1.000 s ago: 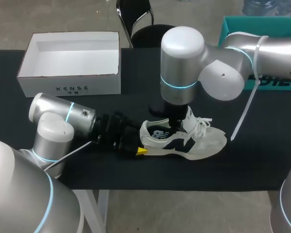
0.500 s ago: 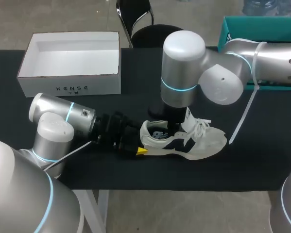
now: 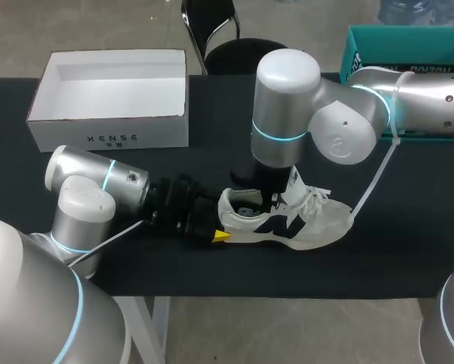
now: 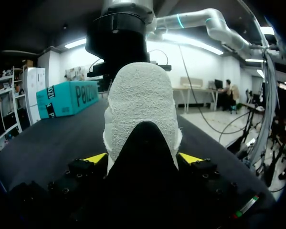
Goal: Take the shoe out of the shoebox, open the shoe tongue, remove and reinsert the insole, then place the shoe into the shoebox
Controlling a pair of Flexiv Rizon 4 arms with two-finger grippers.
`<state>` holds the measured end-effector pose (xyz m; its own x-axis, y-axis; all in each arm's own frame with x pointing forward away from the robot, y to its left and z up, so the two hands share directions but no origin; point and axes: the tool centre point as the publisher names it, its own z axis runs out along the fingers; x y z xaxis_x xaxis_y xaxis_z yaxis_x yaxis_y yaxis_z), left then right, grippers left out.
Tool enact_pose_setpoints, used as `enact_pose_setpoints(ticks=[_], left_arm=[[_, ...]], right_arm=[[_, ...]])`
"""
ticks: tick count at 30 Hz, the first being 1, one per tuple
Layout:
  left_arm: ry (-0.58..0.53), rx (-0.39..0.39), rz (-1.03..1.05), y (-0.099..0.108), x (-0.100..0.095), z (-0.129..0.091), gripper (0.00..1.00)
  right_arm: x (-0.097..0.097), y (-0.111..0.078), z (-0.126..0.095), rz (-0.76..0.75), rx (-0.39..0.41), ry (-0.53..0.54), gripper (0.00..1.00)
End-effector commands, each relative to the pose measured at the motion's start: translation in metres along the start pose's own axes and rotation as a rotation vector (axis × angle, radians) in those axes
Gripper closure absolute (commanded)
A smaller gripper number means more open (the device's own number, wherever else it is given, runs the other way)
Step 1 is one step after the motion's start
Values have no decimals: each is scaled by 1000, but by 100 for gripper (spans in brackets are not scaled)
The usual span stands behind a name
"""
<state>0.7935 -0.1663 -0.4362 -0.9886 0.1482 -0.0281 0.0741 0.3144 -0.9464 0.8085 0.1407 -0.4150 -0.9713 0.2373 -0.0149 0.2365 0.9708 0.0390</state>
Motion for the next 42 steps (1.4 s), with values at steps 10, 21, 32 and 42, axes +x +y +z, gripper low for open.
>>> enact_pose_setpoints(ticks=[10,21,32,42], left_arm=[[-2,-1,1,2,0,3,100],[-2,-1,1,2,0,3,100],[-2,-1,1,2,0,3,100],[-2,-1,1,2,0,3,100]], right_arm=[[9,-8,-30,26,-65,-105,100],[7,-16,-66,34,-83,-179,100],[-3,-39,-68,83,-75,-181,100],[-1,-19,-75,59,-175,-176,100]])
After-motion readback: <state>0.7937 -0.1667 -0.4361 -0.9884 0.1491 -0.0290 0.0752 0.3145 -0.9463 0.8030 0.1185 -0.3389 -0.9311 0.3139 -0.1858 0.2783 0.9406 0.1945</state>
